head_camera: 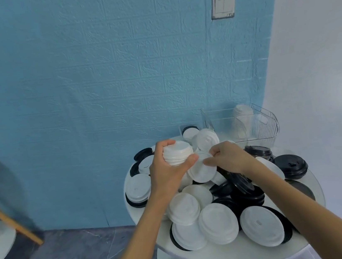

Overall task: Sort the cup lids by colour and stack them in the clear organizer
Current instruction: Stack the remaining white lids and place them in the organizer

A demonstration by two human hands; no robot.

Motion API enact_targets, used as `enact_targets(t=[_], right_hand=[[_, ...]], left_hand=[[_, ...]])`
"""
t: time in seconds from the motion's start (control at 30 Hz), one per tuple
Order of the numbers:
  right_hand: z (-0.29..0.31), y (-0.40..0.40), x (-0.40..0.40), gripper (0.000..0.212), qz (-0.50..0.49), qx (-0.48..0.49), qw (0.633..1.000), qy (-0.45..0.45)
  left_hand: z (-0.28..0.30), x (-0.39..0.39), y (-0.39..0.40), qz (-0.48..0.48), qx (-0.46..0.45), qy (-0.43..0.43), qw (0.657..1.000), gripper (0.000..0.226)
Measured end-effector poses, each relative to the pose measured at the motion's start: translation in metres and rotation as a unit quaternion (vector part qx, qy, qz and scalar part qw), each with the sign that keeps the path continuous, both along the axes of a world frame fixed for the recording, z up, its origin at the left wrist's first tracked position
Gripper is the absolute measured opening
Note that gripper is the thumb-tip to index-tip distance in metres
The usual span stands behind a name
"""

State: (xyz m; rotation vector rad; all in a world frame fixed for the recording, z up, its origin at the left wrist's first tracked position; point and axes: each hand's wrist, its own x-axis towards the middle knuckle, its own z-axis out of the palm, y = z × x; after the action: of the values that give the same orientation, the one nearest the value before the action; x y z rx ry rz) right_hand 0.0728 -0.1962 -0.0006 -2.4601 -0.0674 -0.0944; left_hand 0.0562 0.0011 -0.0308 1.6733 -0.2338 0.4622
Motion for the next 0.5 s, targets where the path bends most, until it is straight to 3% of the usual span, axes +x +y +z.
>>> enact_targets(t=[0.13, 0.3, 0.5], right_hand=[[0.016, -0.004, -0.003, 0.014, -0.041, 0.157, 0.982, -0.095], [0.027, 0.008, -0.013, 0.011, -0.011, 0.136, 0.957, -0.255], [0.034, 0.023, -0.026, 0.02, 0.14, 0.118, 0.968, -0.174]], left_hand=[[0.0, 0.002, -0.002, -0.003, -0.007, -0.004, 1.0, 0.061], [0.002, 0.001, -0.008, -0.011, -0.008, -0.012, 1.0, 0.066], [0.008, -0.006, -0.015, -0.018, -0.002, 0.009, 1.0, 0.073]])
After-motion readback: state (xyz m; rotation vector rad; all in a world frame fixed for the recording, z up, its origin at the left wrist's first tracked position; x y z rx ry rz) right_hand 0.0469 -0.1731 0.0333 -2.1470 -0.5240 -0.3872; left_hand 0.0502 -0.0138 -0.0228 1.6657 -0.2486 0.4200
